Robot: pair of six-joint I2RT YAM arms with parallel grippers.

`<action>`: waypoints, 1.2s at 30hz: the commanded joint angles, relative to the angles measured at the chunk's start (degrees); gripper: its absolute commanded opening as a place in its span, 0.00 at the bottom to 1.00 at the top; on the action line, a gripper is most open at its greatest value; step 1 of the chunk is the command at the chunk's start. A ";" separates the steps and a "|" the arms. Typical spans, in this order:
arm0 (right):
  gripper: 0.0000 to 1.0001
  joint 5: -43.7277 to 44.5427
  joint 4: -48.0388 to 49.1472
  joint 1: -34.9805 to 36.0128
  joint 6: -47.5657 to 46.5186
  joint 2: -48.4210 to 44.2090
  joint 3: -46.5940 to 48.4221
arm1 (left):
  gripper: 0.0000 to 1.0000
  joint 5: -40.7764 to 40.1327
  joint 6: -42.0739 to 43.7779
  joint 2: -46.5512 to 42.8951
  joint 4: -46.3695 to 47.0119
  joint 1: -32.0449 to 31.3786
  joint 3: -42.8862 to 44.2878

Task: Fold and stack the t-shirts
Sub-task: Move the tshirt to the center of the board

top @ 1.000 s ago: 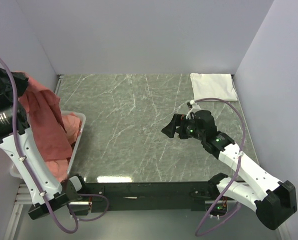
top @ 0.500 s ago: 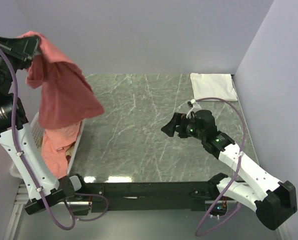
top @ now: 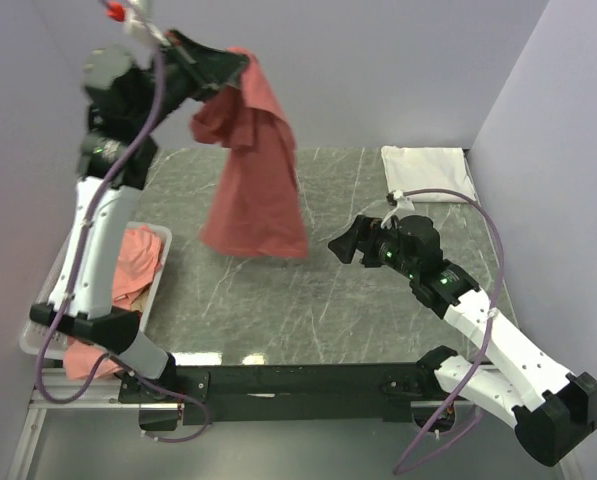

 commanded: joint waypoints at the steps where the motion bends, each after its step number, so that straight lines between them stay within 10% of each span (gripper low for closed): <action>1: 0.98 5.27 -0.76 0.21 -0.52 -3.70 2.38 | 0.01 -6.28 4.48 1.64 0.44 -6.19 2.25; 10: 0.98 13.10 -3.57 0.30 -4.82 -8.01 2.81 | 0.01 -7.87 5.10 -1.96 3.96 -11.74 -17.26; 30: 0.95 17.05 -2.95 9.53 -7.90 -3.53 11.51 | 0.08 -3.06 13.46 -1.19 -10.02 -11.39 -2.68; 36: 0.93 21.09 -6.46 9.35 -5.01 -5.29 8.62 | 0.05 -4.88 10.38 6.36 -1.86 -18.31 -17.69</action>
